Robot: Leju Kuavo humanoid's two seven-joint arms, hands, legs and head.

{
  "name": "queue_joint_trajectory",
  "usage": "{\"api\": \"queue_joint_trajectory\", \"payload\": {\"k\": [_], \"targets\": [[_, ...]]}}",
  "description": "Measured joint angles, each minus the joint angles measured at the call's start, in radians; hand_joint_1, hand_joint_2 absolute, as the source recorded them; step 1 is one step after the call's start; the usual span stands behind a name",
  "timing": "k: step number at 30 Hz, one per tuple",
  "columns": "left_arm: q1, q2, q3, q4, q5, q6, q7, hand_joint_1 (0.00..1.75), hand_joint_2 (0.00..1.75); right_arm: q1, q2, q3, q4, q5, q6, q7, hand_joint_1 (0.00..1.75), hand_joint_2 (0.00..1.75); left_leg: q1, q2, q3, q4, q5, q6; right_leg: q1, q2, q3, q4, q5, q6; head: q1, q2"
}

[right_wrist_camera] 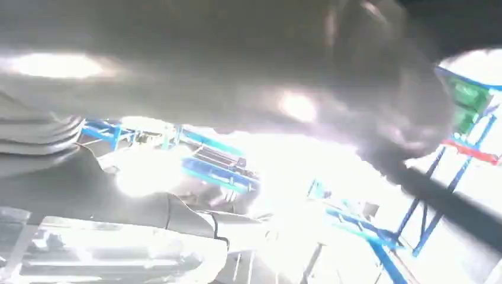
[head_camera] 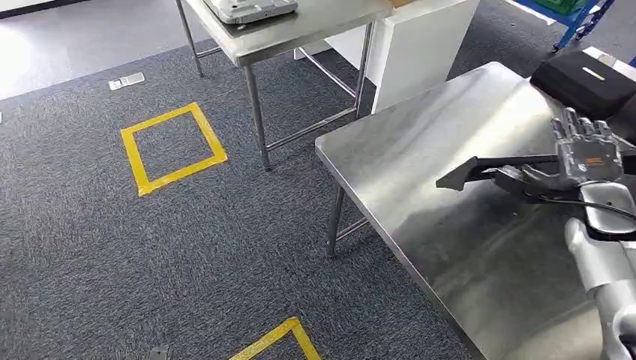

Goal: Take the parts from the cabinet and place them on the table.

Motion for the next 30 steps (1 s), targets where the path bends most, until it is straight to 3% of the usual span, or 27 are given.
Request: {"api": "queue_joint_trajectory", "payload": {"k": [5,12,19,27,28,30], "targets": [[-0.003,0.007,0.000,0.000,0.003,-0.005,0.010,0.00,1.75,0.034,-0.062,-0.077,-0.062,0.000,0.021,-0.035,0.00,0.00,0.000,0.001,0.000,0.000,0.000,0.000,0.000,0.001,-0.001,0.000,0.000,0.000,0.000,0.000],[-0.008,0.009,0.000,0.000,0.011,-0.010,0.010,0.00,1.75,0.034,-0.081,-0.096,-0.088,0.000,0.030,-0.033,0.00,0.00,0.001,0.002,0.000,0.000,0.000,0.000,0.000,0.001,0.000,0.000,0.000,0.000,0.000,0.000],[-0.014,0.011,0.005,0.000,0.023,-0.013,0.011,0.00,1.75,-0.070,-0.058,-0.019,-0.040,0.000,0.031,0.008,0.00,0.00,0.001,0.001,0.001,0.000,0.002,-0.001,0.001,0.001,0.000,0.001,0.001,0.000,0.000,0.000],[-0.018,0.012,0.006,0.000,0.024,-0.011,0.026,0.00,1.75,-0.093,-0.033,0.021,-0.025,0.000,0.002,0.046,0.00,0.00,0.001,0.001,-0.001,0.000,0.002,-0.001,0.000,0.000,0.000,0.001,0.001,0.000,0.000,0.000],[-0.019,0.012,0.006,0.000,0.025,-0.008,0.027,0.00,0.00,-0.089,-0.027,0.023,-0.031,0.000,-0.017,0.054,0.00,0.00,0.001,0.001,-0.001,0.000,0.002,-0.001,0.000,0.000,0.000,0.001,0.001,0.000,0.000,0.000],[-0.019,0.012,0.008,0.000,0.034,-0.002,0.027,0.00,0.00,-0.061,-0.012,0.023,-0.070,0.000,-0.070,0.088,0.00,0.00,0.001,0.001,0.000,0.000,0.002,-0.001,0.001,0.000,0.000,0.001,0.001,0.000,0.000,0.000]]}}
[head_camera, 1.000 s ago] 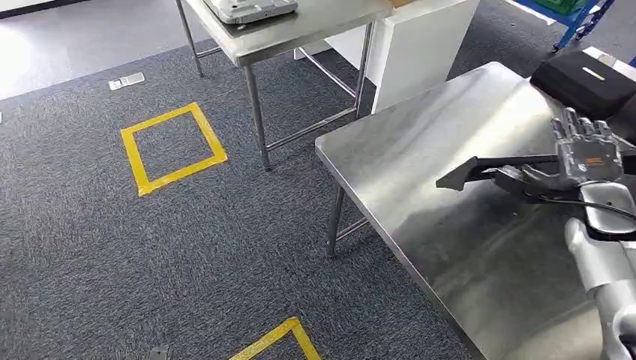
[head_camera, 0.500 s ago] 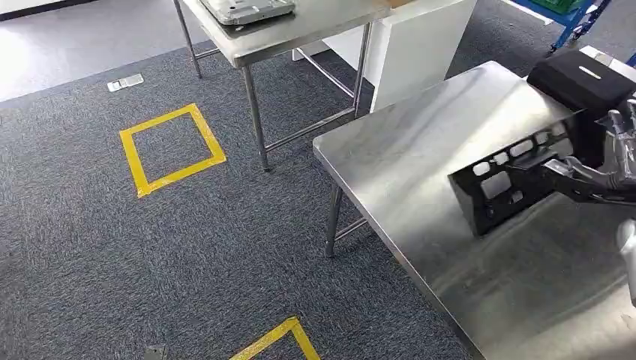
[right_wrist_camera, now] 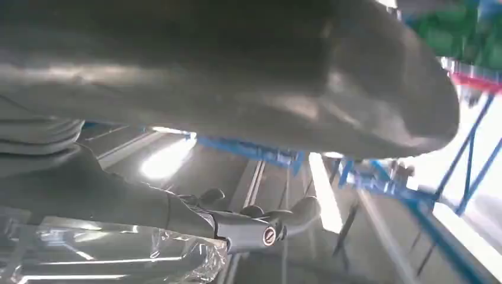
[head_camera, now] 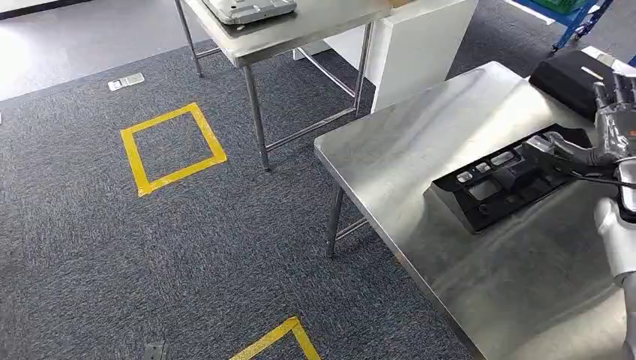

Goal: Take the parts from the cabinet and place them on the table.

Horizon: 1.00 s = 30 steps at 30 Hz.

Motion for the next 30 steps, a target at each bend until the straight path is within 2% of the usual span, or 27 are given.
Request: {"api": "queue_joint_trajectory", "payload": {"k": [4,8,11,13,18,30], "targets": [[0.002,0.000,0.019,0.000,0.021,0.043,0.031,0.00,0.00,0.152,0.029,0.024,-0.218,0.000,-0.167,0.177,0.00,0.00,0.001,-0.001,0.000,0.000,0.000,0.000,0.001,-0.001,-0.001,0.000,0.000,0.000,0.000,0.000],[0.006,0.000,0.036,0.000,0.030,0.052,0.037,0.00,0.00,0.291,0.017,0.101,-0.455,0.001,-0.240,0.352,0.00,0.00,0.001,0.000,-0.001,0.000,0.000,0.000,0.001,0.000,-0.001,0.000,-0.001,0.000,0.000,0.000],[0.006,-0.002,0.047,0.002,0.040,0.053,0.033,0.00,0.00,0.346,-0.014,0.175,-0.573,0.001,-0.293,0.430,0.00,0.00,0.001,0.000,-0.001,0.000,-0.001,0.000,0.001,0.000,-0.001,0.000,-0.001,-0.001,0.001,0.000],[0.007,-0.003,0.052,0.004,0.042,0.051,0.029,0.00,0.00,0.371,-0.028,0.207,-0.626,0.001,-0.317,0.437,0.00,0.00,0.001,0.000,-0.001,0.000,-0.001,0.000,0.001,0.000,-0.001,0.000,-0.001,-0.001,0.000,0.000],[0.008,-0.005,0.063,0.006,0.044,0.050,0.022,0.00,0.00,0.399,-0.051,0.237,-0.694,0.001,-0.321,0.439,0.00,0.00,0.000,0.000,0.000,0.000,-0.001,0.000,0.000,0.000,-0.001,0.000,0.000,0.000,0.000,0.000],[0.008,-0.006,0.066,0.008,0.044,0.048,0.021,0.00,0.00,0.409,-0.068,0.272,-0.733,0.001,-0.325,0.440,0.00,0.00,0.001,0.000,0.000,0.000,-0.001,0.000,0.001,0.000,-0.001,0.000,0.000,0.000,0.000,0.000]]}}
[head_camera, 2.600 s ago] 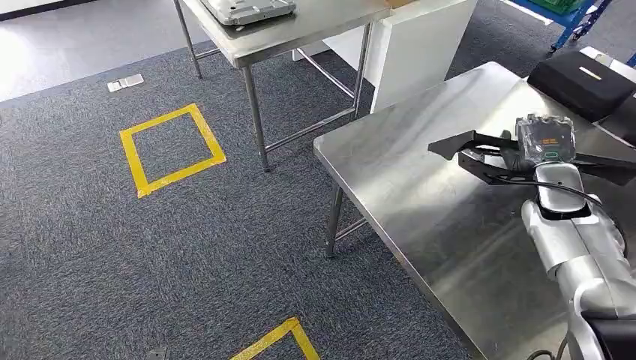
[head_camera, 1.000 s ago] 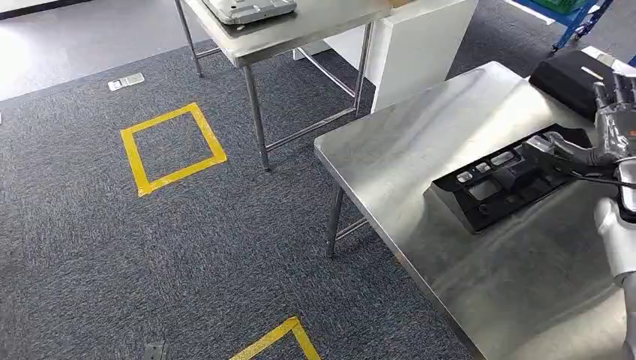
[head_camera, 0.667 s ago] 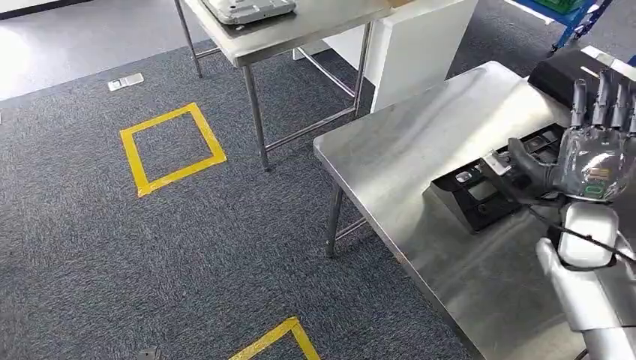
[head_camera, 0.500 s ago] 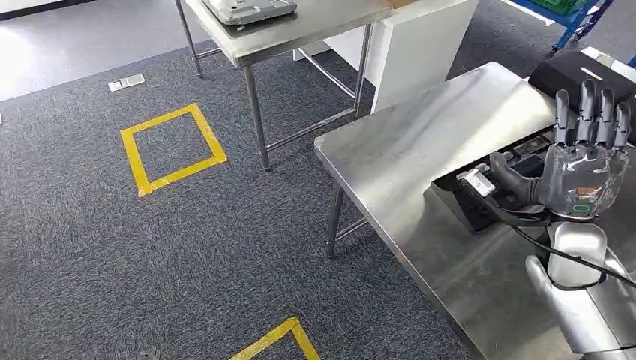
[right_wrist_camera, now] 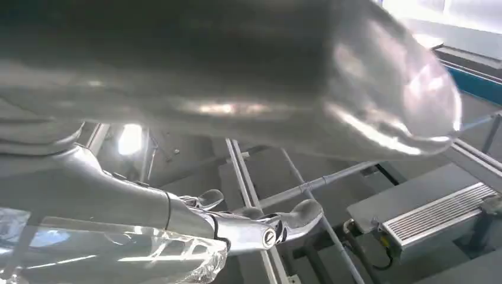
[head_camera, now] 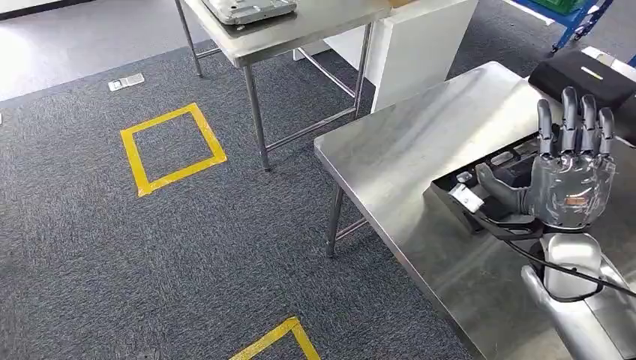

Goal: Take the parts from the cabinet and place them on the table.

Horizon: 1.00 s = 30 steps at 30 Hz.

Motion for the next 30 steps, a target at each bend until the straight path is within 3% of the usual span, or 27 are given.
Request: {"api": "queue_joint_trajectory", "payload": {"k": [30], "targets": [[0.000,0.000,0.004,0.002,-0.006,-0.003,-0.010,0.00,0.00,0.010,0.000,0.004,-0.008,-0.017,-0.010,-0.016,0.00,0.00,-0.001,0.000,0.000,0.001,0.000,0.000,-0.001,0.000,0.000,-0.001,0.000,0.000,0.000,0.000]]}}
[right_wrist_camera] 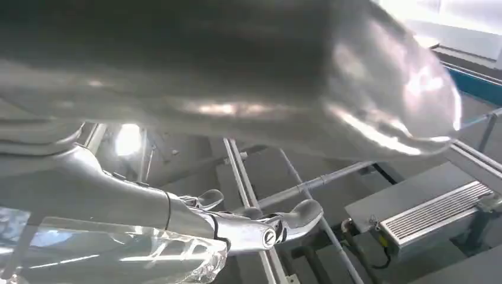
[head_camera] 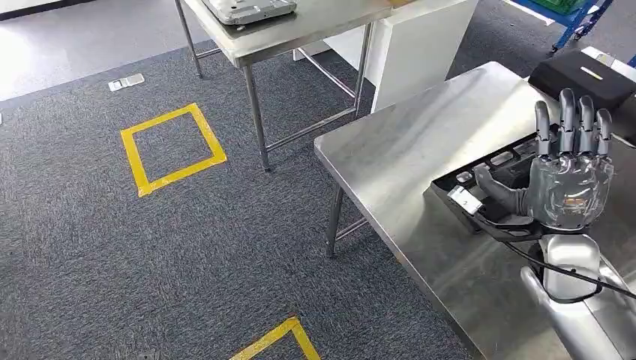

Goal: Take the parts from the cabinet and place them on the table.

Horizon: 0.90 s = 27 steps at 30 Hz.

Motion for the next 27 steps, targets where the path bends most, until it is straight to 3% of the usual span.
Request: {"api": "queue_joint_trajectory", "payload": {"k": [1,3,5,6,7,8,11,13,14,15,17,18,19,20,22,23,24,27], "targets": [[0.000,-0.002,-0.001,0.000,-0.011,0.000,-0.009,0.00,0.00,0.027,0.013,-0.010,-0.012,-0.009,-0.009,-0.037,0.00,0.00,0.000,-0.001,0.001,0.000,0.000,0.000,0.000,-0.001,0.001,0.000,0.000,0.000,0.000,0.000],[0.000,-0.013,-0.002,0.000,-0.022,0.009,-0.023,0.00,0.00,0.199,0.167,-0.109,-0.107,0.001,-0.026,-0.236,0.00,0.00,0.005,-0.006,0.003,0.000,-0.002,-0.002,0.006,-0.004,0.006,-0.003,-0.001,0.000,0.003,0.000],[0.002,-0.022,-0.002,0.000,-0.024,0.017,-0.031,0.00,0.00,0.370,0.393,-0.246,-0.189,0.015,-0.028,-0.603,0.00,0.00,0.005,-0.008,-0.003,0.000,-0.004,-0.003,0.005,-0.006,0.003,-0.002,-0.002,0.000,0.002,0.000],[0.002,-0.025,-0.002,0.000,-0.023,0.017,-0.040,0.00,0.00,0.404,0.466,-0.299,-0.201,0.015,-0.029,-0.746,0.00,0.00,0.002,-0.008,-0.005,0.000,-0.004,-0.003,0.002,-0.006,-0.001,-0.001,-0.002,0.000,-0.006,0.000],[0.004,-0.029,0.000,0.000,-0.016,0.017,-0.052,0.00,0.00,0.414,0.512,-0.348,-0.204,0.015,-0.029,-0.832,0.00,0.00,0.002,-0.006,-0.005,0.000,-0.004,-0.002,0.000,-0.004,-0.002,-0.001,-0.002,0.000,-0.006,0.000],[0.007,-0.032,0.002,0.000,-0.010,0.017,-0.064,0.00,0.00,0.425,0.546,-0.382,-0.208,0.014,-0.029,-0.858,0.00,0.00,0.002,-0.005,-0.003,0.000,-0.004,-0.002,0.001,-0.002,-0.001,-0.001,-0.002,0.000,-0.004,0.000],[0.013,-0.035,0.008,0.000,0.001,0.018,-0.082,0.00,0.00,0.475,0.647,-0.453,-0.219,0.014,-0.029,-0.773,0.00,0.00,-0.004,-0.004,-0.003,0.002,-0.004,0.003,-0.004,-0.001,0.002,-0.004,0.001,0.004,-0.004,0.000],[0.014,-0.035,0.017,-0.002,0.009,0.029,-0.102,0.00,0.00,0.487,0.684,-0.472,-0.224,0.015,-0.029,-0.769,0.00,0.00,0.002,-0.001,0.003,-0.008,0.006,0.016,-0.004,-0.002,0.001,-0.004,0.002,0.010,-0.005,0.000],[0.014,-0.034,0.023,-0.006,0.016,0.038,-0.121,0.00,0.00,0.494,0.697,-0.482,-0.224,0.015,-0.029,-0.771,0.00,0.00,0.006,0.002,0.004,-0.011,0.010,0.020,-0.006,-0.015,-0.012,0.020,-0.015,0.006,-0.003,0.000],[0.015,-0.034,0.029,-0.009,0.022,0.045,-0.136,0.00,0.00,0.500,0.707,-0.487,-0.224,0.015,-0.029,-0.773,0.00,0.00,0.007,0.001,0.003,-0.011,0.012,0.025,-0.004,-0.023,-0.032,0.077,-0.053,-0.003,0.002,0.000],[0.020,-0.032,0.038,-0.015,0.024,0.059,-0.153,0.00,0.00,0.514,0.723,-0.495,-0.224,0.015,-0.029,-0.781,0.00,0.00,0.006,-0.001,-0.001,-0.010,0.013,0.026,-0.003,-0.025,-0.105,0.254,-0.137,-0.015,0.001,0.000],[0.024,-0.030,0.043,-0.019,0.024,0.067,-0.158,0.00,0.00,0.521,0.730,-0.498,-0.224,0.015,-0.029,-0.785,0.00,0.00,0.004,-0.001,-0.003,-0.010,0.015,0.026,0.000,-0.025,-0.129,0.318,-0.161,-0.015,0.003,0.000],[0.026,-0.030,0.045,-0.023,0.022,0.074,-0.163,0.00,0.00,0.526,0.735,-0.499,-0.224,0.015,-0.029,-0.790,0.00,0.00,0.003,-0.004,-0.005,-0.010,0.016,0.025,0.003,-0.025,-0.130,0.335,-0.165,-0.011,0.001,0.000],[0.028,-0.029,0.047,-0.026,0.022,0.077,-0.165,0.00,0.00,0.530,0.739,-0.501,-0.224,0.016,-0.029,-0.792,0.00,0.00,0.002,-0.010,-0.005,-0.010,0.017,0.023,0.004,-0.025,-0.102,0.300,-0.154,-0.008,0.001,0.000],[0.028,-0.029,0.048,-0.030,0.021,0.080,-0.169,0.00,0.00,0.534,0.748,-0.502,-0.224,0.016,-0.029,-0.793,0.00,0.00,0.002,-0.026,-0.005,-0.009,0.020,0.018,0.007,-0.017,0.017,0.113,-0.102,-0.001,0.002,0.000],[0.027,-0.030,0.048,-0.032,0.021,0.080,-0.170,0.00,0.00,0.534,0.751,-0.504,-0.224,0.016,-0.029,-0.793,0.00,0.00,0.004,-0.033,-0.005,-0.009,0.022,0.015,0.006,0.018,0.075,0.020,-0.087,-0.003,0.002,0.000],[0.027,-0.030,0.048,-0.034,0.020,0.080,-0.170,0.00,0.00,0.536,0.754,-0.506,-0.224,0.016,-0.029,-0.793,0.00,0.00,-0.002,-0.040,-0.005,-0.008,0.021,0.007,0.016,0.028,0.076,0.009,-0.089,-0.016,0.000,0.000],[0.029,-0.030,0.050,-0.038,0.019,0.080,-0.171,0.00,0.00,0.539,0.760,-0.510,-0.227,0.016,-0.029,-0.793,0.00,0.00,0.007,-0.058,-0.010,-0.013,0.027,-0.013,0.027,0.003,0.082,0.005,-0.082,-0.038,-0.001,0.000]]}}
